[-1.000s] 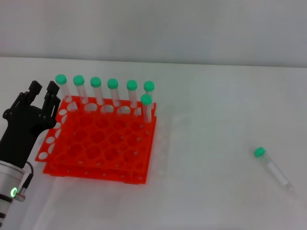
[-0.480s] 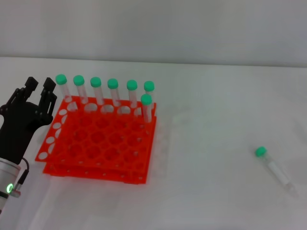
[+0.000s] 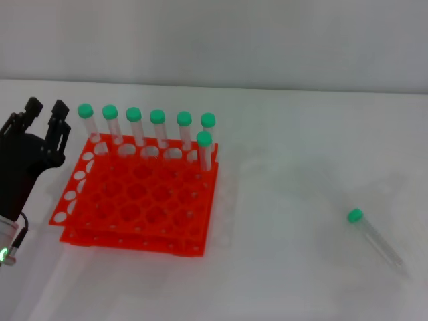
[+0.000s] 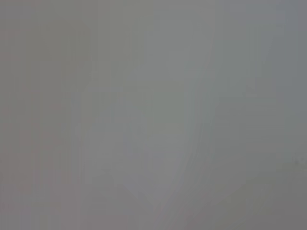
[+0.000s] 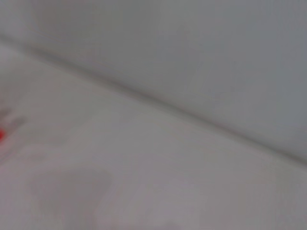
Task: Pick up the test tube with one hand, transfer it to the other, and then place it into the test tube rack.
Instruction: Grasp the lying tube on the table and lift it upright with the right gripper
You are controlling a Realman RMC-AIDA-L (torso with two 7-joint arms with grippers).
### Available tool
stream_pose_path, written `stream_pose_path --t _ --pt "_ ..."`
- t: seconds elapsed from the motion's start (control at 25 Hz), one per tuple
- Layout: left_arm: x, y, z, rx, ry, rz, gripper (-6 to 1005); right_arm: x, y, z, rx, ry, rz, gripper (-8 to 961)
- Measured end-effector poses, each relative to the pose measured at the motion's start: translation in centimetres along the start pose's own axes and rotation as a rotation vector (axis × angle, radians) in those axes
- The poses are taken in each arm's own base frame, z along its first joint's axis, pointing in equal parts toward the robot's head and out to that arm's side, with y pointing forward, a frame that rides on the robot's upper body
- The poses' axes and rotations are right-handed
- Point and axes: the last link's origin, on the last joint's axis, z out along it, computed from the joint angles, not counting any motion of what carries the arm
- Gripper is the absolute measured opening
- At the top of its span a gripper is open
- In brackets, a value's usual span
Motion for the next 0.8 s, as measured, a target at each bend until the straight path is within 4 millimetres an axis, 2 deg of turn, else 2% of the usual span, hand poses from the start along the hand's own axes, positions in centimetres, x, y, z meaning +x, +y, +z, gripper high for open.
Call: stream_pose_path --t 0.28,0.44,0.6,0.8 --pt "0.5 -0.7 1.2 -0.014 0.005 0.049 431 -2.5 7.5 5.0 -0.078 0.242 -0.052 828" --pt "0.8 -1.2 1.6 -0.008 0.006 0.073 432 -3.2 10.4 6.9 -0.122 0.302 -0.07 826" --pt "0.9 -1.5 1.7 -0.006 0.003 0.088 430 -3.2 11.7 8.3 -0.139 0.338 -0.067 823" --pt "1.2 -1.9 1.7 -0.008 0.008 0.107 430 -2.8 11.8 9.4 -0.124 0.365 -0.038 820"
